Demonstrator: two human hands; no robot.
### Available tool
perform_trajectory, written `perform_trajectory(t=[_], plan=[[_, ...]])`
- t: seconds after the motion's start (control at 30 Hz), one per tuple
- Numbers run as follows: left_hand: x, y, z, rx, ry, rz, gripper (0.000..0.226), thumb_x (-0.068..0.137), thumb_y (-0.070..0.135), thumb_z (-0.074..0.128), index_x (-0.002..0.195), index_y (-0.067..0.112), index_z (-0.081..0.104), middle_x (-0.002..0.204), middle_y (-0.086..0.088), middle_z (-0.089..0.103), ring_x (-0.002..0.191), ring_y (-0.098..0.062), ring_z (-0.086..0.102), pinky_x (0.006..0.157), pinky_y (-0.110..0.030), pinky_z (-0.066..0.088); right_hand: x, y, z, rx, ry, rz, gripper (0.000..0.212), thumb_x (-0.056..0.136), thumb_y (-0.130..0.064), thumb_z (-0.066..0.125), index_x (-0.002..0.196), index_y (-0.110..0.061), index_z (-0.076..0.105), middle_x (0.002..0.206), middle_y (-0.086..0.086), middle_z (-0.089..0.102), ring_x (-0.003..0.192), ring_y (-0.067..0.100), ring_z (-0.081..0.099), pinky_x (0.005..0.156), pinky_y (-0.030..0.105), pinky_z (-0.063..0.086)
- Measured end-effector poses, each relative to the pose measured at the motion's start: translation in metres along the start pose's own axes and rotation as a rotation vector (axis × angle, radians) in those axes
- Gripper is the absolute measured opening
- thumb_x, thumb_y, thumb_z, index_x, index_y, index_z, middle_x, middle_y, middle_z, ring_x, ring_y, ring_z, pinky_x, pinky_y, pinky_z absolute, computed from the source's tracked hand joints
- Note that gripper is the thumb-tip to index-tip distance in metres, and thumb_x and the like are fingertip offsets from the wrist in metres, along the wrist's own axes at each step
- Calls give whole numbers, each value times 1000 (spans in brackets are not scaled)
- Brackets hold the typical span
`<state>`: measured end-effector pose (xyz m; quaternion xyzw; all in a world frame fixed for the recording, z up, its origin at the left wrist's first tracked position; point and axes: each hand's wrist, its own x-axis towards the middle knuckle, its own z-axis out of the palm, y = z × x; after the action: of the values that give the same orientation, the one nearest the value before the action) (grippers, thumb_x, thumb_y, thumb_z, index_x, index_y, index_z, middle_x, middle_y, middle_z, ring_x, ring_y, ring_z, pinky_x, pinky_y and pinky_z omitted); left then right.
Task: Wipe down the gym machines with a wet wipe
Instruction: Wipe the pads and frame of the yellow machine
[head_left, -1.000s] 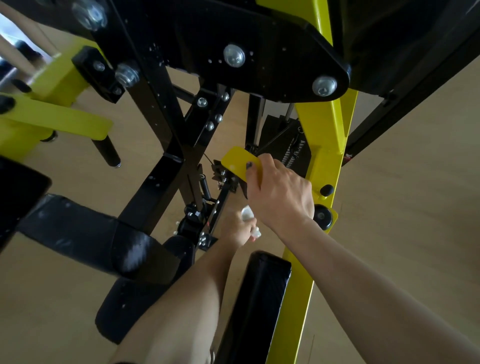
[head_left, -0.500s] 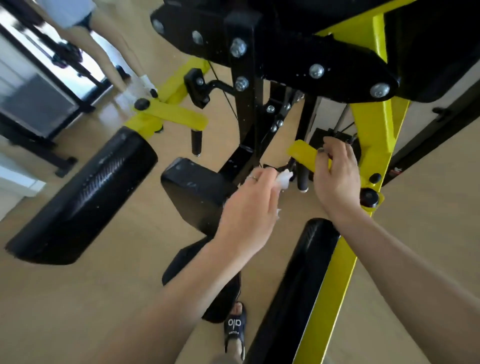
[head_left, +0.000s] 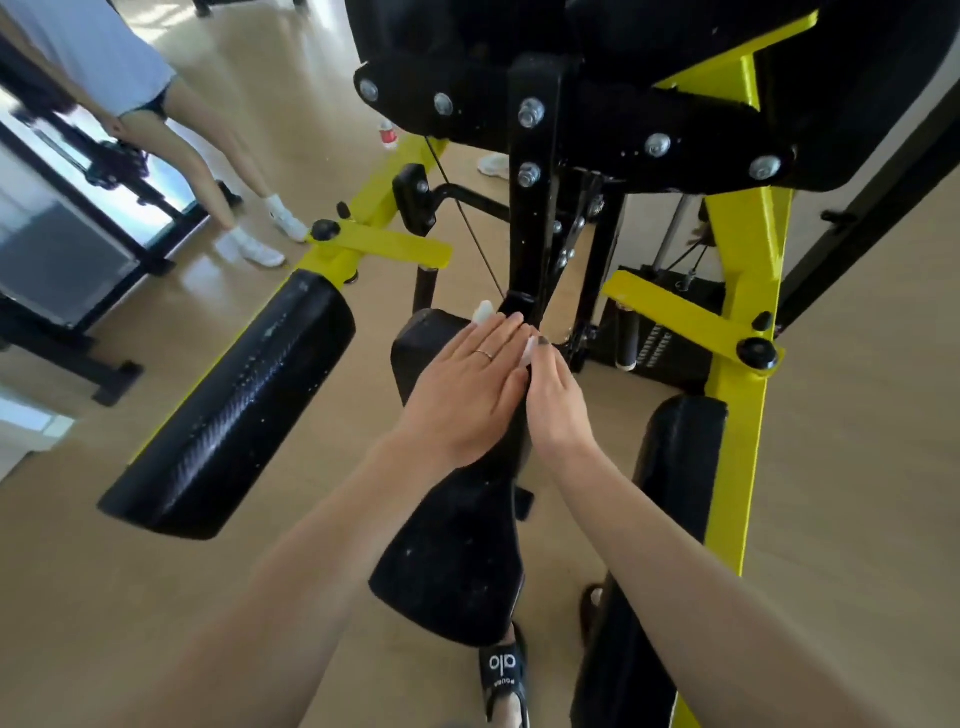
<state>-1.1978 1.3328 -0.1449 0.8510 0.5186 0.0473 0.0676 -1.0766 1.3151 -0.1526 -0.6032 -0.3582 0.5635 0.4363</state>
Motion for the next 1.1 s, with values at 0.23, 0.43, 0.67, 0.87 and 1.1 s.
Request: perform_trajectory(t=[0.23,0.43,0.67,0.87,1.1], plan=[[-10,-56,-14,-112,49,-277,57,109,39,14,161,18,22,167,3,22,154,-12,18,125,-29,13,-1,-4,0,-45,22,-15,47,108,-50,30,146,-33,51,144,-15,50,138,9,42,118,34,30],[-2,-36,-10,-236,106,-335,50,111,29,26,158,12,31,165,-3,28,154,-16,19,124,-26,10,3,0,0,-129,-16,-67,45,111,-39,25,150,-28,44,133,-22,39,116,-15,23,86,-1,17],[-3,-46,1,-126,92,105,51,109,34,27,153,13,42,159,-1,41,151,-14,30,124,-35,24,12,4,16,-55,132,-69,26,110,-38,29,110,-40,55,111,-23,51,114,5,49,109,34,37],[-1,-83,-6,-658,125,-302,47,112,34,28,154,20,41,150,1,50,139,-14,45,109,-23,43,14,6,39,-61,286,-93,22,110,-37,30,107,-36,52,115,-14,52,122,14,46,109,34,33],[1,-81,5,-1211,93,-654,35,111,28,29,132,19,56,115,6,61,111,-8,54,72,-1,42,19,10,54,-44,449,-63,28,109,-39,31,110,-28,57,111,-12,58,107,8,53,96,31,38]])
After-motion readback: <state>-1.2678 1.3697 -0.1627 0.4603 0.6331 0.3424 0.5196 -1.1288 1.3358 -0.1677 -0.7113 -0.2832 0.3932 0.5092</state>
